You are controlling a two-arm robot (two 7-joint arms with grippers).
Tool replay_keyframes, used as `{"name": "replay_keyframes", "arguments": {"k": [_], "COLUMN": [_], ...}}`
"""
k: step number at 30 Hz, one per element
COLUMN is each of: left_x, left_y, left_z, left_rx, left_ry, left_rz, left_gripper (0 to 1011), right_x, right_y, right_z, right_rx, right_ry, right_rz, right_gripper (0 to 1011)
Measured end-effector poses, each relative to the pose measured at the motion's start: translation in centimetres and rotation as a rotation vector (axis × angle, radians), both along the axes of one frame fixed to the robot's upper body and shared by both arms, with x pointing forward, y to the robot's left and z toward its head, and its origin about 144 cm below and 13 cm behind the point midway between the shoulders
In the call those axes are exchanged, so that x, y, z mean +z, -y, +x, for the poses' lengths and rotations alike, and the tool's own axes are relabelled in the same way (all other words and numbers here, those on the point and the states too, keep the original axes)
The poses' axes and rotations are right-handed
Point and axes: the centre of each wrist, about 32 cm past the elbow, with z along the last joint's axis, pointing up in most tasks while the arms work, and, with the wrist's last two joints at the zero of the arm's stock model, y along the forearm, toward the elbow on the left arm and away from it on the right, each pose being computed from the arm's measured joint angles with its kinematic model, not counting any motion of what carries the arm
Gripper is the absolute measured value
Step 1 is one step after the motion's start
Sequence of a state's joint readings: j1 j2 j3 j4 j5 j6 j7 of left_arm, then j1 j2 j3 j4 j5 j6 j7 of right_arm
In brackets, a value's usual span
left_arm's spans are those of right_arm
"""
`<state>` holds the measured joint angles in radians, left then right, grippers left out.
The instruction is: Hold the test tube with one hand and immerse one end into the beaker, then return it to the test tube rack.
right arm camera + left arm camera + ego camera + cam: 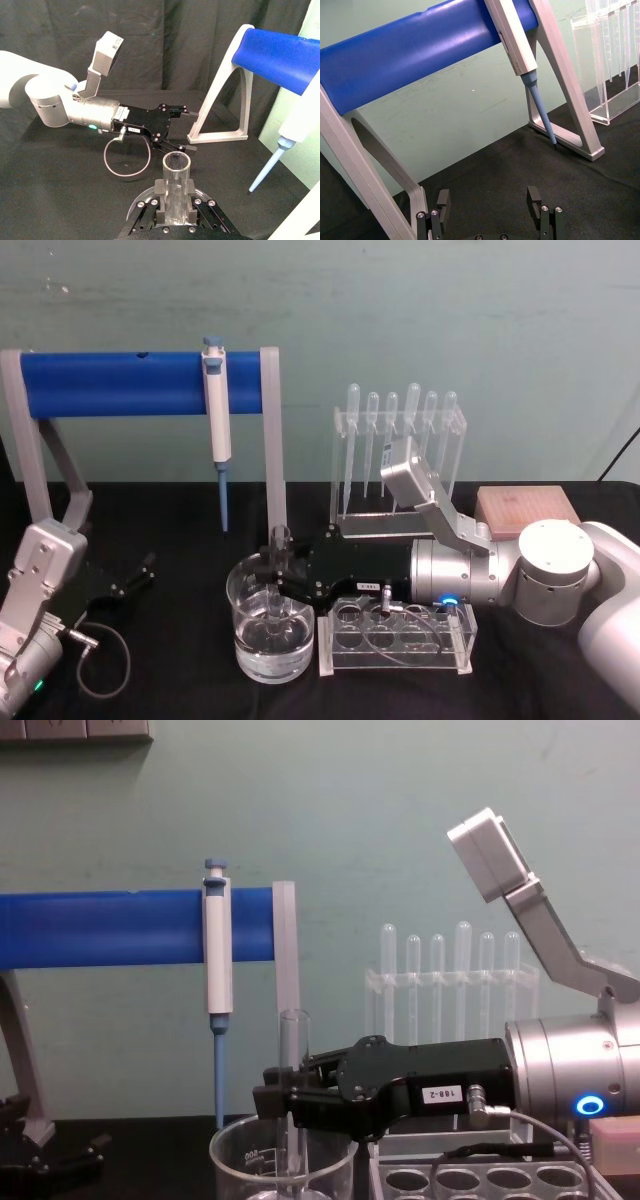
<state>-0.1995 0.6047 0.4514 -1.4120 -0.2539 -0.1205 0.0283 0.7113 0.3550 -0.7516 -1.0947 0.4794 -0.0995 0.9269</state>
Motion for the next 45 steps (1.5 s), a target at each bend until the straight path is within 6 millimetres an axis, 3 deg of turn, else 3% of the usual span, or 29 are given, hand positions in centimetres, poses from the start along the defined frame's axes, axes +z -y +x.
{"name": "replay_keyframes", "arguments": {"k": [45], "left_x": [0.0], "left_y": [0.0], "left_z": [0.0], "left_rx": [0.0], "left_ry": [0.0], "left_rz": [0.0], "left_gripper": [1000], "right_x": [0.0], "right_y": [0.0], "right_z": [0.0], "right_rx": [0.0], "right_ry": [0.0], "right_rz": [0.0], "right_gripper": [225]}}
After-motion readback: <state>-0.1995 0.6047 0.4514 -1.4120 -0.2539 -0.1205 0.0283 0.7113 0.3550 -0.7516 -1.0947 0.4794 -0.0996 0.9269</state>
